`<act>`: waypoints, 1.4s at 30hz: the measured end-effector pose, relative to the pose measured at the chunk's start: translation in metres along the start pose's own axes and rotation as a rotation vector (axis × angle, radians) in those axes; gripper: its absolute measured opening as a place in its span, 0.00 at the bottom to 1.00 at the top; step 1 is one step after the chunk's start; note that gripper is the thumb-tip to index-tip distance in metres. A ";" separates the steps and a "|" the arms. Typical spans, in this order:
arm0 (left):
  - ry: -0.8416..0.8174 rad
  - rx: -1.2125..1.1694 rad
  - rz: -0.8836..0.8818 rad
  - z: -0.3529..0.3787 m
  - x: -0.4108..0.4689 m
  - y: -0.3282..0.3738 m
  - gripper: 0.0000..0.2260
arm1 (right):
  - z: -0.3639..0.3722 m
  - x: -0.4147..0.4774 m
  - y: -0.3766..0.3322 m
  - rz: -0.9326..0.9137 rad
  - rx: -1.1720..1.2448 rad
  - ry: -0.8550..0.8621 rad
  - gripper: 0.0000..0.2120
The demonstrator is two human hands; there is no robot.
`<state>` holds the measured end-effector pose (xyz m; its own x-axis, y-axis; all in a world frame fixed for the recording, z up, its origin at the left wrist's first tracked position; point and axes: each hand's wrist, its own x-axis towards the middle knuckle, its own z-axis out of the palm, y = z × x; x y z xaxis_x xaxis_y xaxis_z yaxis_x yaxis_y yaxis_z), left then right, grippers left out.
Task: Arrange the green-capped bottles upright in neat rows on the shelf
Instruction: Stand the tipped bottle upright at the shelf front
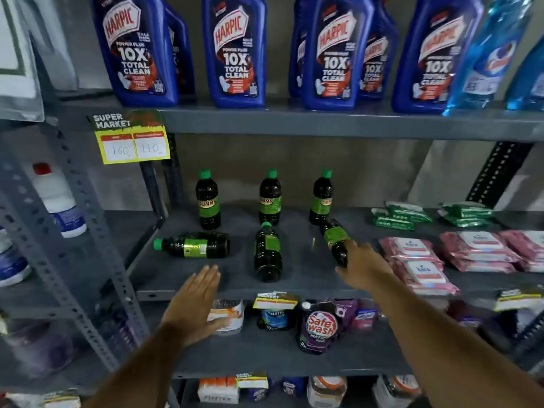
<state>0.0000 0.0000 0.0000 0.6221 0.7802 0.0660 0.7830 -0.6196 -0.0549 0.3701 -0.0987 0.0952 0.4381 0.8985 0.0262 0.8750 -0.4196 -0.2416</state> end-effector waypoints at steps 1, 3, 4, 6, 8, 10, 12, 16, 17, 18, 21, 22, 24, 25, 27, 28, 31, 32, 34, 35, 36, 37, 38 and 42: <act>-0.019 0.002 0.006 0.003 0.002 -0.004 0.49 | 0.007 0.001 0.000 0.060 0.034 0.012 0.33; 0.006 0.024 0.009 0.009 0.008 -0.014 0.46 | 0.025 0.006 0.001 0.139 0.115 0.076 0.32; 0.030 0.033 0.014 0.009 0.010 -0.016 0.44 | 0.033 0.007 0.003 0.153 0.131 0.116 0.31; 0.036 -0.009 0.012 0.016 0.015 -0.018 0.41 | 0.046 0.014 0.004 0.184 0.164 0.181 0.28; 0.042 -0.066 -0.012 0.016 0.016 -0.014 0.40 | 0.055 0.020 0.006 0.199 0.220 0.254 0.25; 0.084 -0.096 -0.034 0.021 0.018 -0.012 0.40 | 0.062 0.023 0.010 0.241 0.303 0.295 0.24; 0.098 -0.117 -0.059 0.022 0.019 -0.012 0.41 | 0.065 0.023 0.010 0.269 0.375 0.322 0.25; 0.123 -0.145 -0.096 0.026 0.018 -0.011 0.41 | 0.066 0.024 0.012 0.290 0.434 0.293 0.33; 0.132 -0.148 -0.110 0.026 0.019 -0.010 0.41 | 0.066 0.025 0.012 0.272 0.426 0.276 0.36; 0.146 -0.155 -0.128 0.026 0.019 -0.010 0.42 | 0.064 0.027 0.013 0.251 0.403 0.253 0.38; 0.150 -0.166 -0.196 0.024 0.020 -0.007 0.43 | 0.060 0.031 0.012 0.210 0.284 0.187 0.40; 0.147 -0.166 -0.221 0.025 0.020 -0.006 0.43 | 0.059 0.032 0.012 0.206 0.226 0.174 0.40; 0.126 -0.171 -0.276 0.026 0.020 -0.003 0.44 | 0.059 0.033 0.011 0.196 0.141 0.151 0.39; 0.119 -0.171 -0.299 0.026 0.020 0.000 0.45 | 0.059 0.034 0.012 0.189 0.123 0.141 0.39; 0.113 -0.162 -0.323 0.026 0.021 0.002 0.46 | 0.059 0.034 0.012 0.175 0.116 0.137 0.39; 0.113 -0.154 -0.324 0.025 0.021 0.002 0.47 | 0.059 0.035 0.013 0.172 0.123 0.140 0.40; 0.122 -0.152 -0.314 0.023 0.020 -0.003 0.47 | 0.059 0.036 0.016 0.190 0.187 0.157 0.42; 0.133 -0.156 -0.317 0.023 0.019 -0.007 0.47 | 0.060 0.037 0.016 0.205 0.222 0.165 0.42; 0.145 -0.163 -0.354 0.022 0.017 -0.013 0.49 | 0.059 0.040 0.019 0.249 0.329 0.165 0.43; 0.137 -0.161 -0.387 0.021 0.016 -0.015 0.51 | 0.058 0.043 0.020 0.272 0.389 0.157 0.43; 0.121 -0.156 -0.416 0.020 0.015 -0.017 0.52 | 0.057 0.045 0.021 0.283 0.432 0.147 0.41; 0.108 -0.150 -0.433 0.020 0.015 -0.017 0.54 | 0.055 0.046 0.022 0.275 0.446 0.143 0.38; 0.104 -0.147 -0.439 0.021 0.014 -0.017 0.54 | 0.051 0.048 0.023 0.251 0.438 0.152 0.34; 0.115 -0.158 -0.424 0.020 0.014 -0.017 0.54 | 0.016 0.057 0.017 0.149 0.371 0.302 0.25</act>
<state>-0.0049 0.0234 -0.0185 0.2359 0.9584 0.1605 0.9534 -0.2602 0.1528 0.4069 -0.0527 0.0766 0.6410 0.7318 0.2317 0.6901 -0.4173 -0.5913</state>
